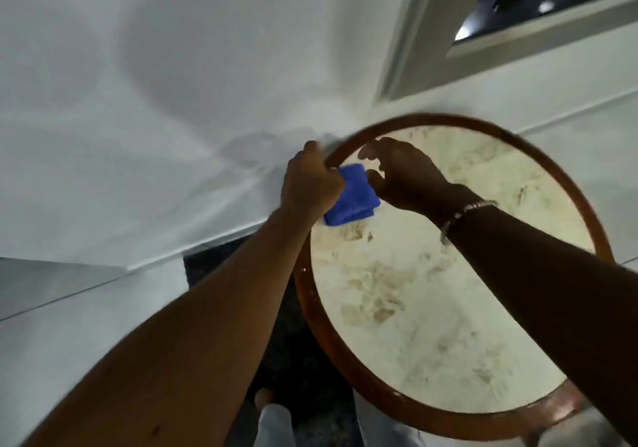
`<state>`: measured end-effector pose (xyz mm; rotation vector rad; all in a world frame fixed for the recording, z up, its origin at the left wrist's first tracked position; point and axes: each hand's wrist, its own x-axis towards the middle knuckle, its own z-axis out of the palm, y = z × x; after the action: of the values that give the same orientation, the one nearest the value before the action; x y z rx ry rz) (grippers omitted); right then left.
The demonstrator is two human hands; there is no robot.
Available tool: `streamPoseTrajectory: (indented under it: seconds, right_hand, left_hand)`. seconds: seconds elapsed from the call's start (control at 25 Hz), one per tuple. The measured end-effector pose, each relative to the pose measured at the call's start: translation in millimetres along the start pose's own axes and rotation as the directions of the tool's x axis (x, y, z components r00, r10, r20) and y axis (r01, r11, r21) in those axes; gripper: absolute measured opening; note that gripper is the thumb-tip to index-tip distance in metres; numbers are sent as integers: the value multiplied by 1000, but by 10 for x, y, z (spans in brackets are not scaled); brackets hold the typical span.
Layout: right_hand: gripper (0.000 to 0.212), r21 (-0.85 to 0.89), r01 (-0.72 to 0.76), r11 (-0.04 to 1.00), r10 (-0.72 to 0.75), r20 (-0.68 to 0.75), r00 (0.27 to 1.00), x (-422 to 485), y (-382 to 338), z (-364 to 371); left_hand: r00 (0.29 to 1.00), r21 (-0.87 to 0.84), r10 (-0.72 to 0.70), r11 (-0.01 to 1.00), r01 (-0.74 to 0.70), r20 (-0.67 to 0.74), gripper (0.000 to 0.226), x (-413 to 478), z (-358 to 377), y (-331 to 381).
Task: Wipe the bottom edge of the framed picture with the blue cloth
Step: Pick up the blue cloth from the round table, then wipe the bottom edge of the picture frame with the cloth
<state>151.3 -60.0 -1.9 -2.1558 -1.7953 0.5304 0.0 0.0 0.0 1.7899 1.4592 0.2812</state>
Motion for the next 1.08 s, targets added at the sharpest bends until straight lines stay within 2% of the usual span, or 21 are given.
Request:
streamPoseTrajectory:
  seconds: [0.12, 0.2, 0.32, 0.44, 0.6, 0.72, 0.8, 0.92, 1.08]
  right_hand:
    - [41, -101, -79, 992, 94, 158, 983, 161, 377, 535]
    - [47, -38, -142, 989, 147, 214, 966, 200, 472, 830]
    - [52, 140, -213, 967, 200, 101, 975, 232, 477, 1005]
    - [52, 253, -190, 949, 187, 36, 982, 215, 356, 913]
    - [44, 403, -55, 914, 132, -165, 977, 250, -85, 420]
    - [42, 405, 83, 911, 66, -341, 938, 345, -638, -174]
    - [41, 373, 198, 907, 2, -472, 882, 361, -1096, -690]
    - [39, 324, 322, 889, -73, -595, 801, 357, -1664, -1396]
    - [35, 159, 510, 846, -211, -778, 592, 335, -2438, -2359]
  left_hand:
    - [978, 42, -204, 978, 202, 45, 48, 191, 462, -376]
    - [959, 2, -281, 960, 281, 38, 51, 269, 676, -548]
    - [949, -154, -312, 941, 302, -44, 53, 326, 833, -534]
    - [944, -300, -323, 909, 288, -74, 49, 271, 726, -491]
    - [953, -371, -223, 919, 135, -206, 47, 164, 114, -215]
    - [940, -462, -151, 887, -7, -305, 46, 31, -610, 176]
    - [926, -539, -88, 832, -135, -367, 49, -143, -1237, 507]
    - [883, -545, 21, 780, -307, -469, 53, -369, -1982, 947]
    - [734, -428, 205, 700, -572, -647, 56, -729, -2987, 1551]
